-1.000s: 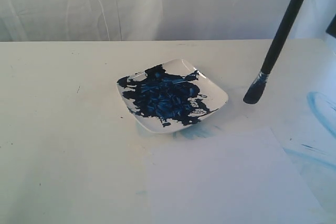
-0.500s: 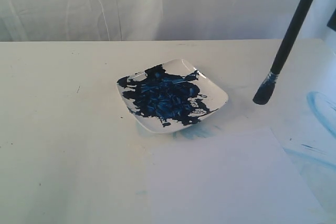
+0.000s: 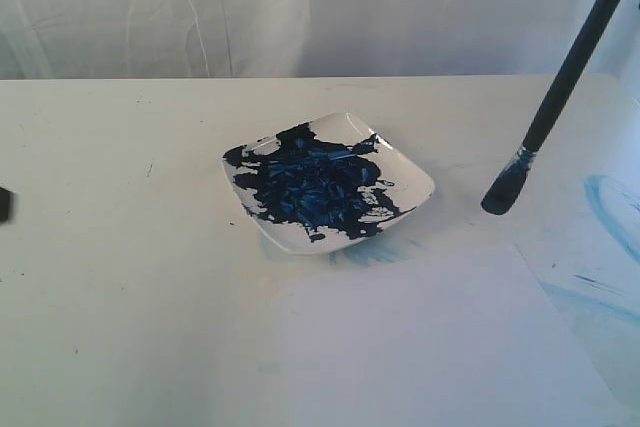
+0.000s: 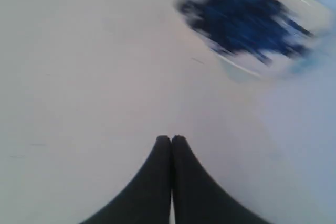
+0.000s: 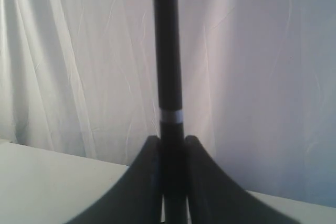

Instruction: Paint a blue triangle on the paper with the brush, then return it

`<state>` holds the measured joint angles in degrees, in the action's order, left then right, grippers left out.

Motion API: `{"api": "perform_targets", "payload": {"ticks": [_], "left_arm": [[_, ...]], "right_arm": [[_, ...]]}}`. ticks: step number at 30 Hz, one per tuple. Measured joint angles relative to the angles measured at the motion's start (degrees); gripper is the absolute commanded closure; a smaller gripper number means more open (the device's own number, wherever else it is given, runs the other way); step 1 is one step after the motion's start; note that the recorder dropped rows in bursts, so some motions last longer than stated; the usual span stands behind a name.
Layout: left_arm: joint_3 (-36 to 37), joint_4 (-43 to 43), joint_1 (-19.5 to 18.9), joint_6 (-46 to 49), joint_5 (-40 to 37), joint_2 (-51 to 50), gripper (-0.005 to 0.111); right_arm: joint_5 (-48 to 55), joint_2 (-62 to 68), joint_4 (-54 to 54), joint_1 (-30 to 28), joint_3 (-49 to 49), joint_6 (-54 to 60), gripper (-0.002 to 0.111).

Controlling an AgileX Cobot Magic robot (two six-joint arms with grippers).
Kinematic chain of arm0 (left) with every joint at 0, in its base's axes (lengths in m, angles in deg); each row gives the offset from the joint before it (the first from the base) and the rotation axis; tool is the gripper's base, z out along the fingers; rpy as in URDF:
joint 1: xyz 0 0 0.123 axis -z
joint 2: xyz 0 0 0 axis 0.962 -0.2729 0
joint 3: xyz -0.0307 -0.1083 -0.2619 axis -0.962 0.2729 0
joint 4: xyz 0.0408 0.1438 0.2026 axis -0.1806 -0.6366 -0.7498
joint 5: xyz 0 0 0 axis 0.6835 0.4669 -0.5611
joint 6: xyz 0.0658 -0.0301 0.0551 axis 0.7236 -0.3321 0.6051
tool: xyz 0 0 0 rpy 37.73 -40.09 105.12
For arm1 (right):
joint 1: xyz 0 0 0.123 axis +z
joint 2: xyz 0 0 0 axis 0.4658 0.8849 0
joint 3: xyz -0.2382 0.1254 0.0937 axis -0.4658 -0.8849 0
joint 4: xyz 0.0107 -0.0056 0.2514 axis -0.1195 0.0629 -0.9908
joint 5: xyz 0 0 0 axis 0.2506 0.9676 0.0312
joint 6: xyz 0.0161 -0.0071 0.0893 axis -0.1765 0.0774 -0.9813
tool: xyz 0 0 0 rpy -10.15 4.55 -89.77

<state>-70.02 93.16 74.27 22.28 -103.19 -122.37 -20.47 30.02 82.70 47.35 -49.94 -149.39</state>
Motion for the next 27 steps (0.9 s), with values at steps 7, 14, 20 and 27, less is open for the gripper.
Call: {"api": "perform_targets", "payload": {"ticks": [7,14,20,27], "left_arm": [[2.04,32.77,14.66,31.47,-7.69,-17.88,0.107],[-1.46,33.86,36.2,31.6,4.32,-30.19,0.107],[-3.46,34.35,41.91,31.6,5.85,-38.04,0.107],[-3.46,37.93,42.55,34.14,7.15,-42.04,0.107]], "right_arm": [[0.09,0.61,0.0,0.0,0.0,-2.35,0.108],[-5.86,7.26,1.68,0.0,0.0,-1.62,0.108],[-18.89,14.82,3.67,-4.71,1.93,1.75,0.108],[-49.51,26.02,7.86,-20.05,7.1,0.54,0.108]]}}
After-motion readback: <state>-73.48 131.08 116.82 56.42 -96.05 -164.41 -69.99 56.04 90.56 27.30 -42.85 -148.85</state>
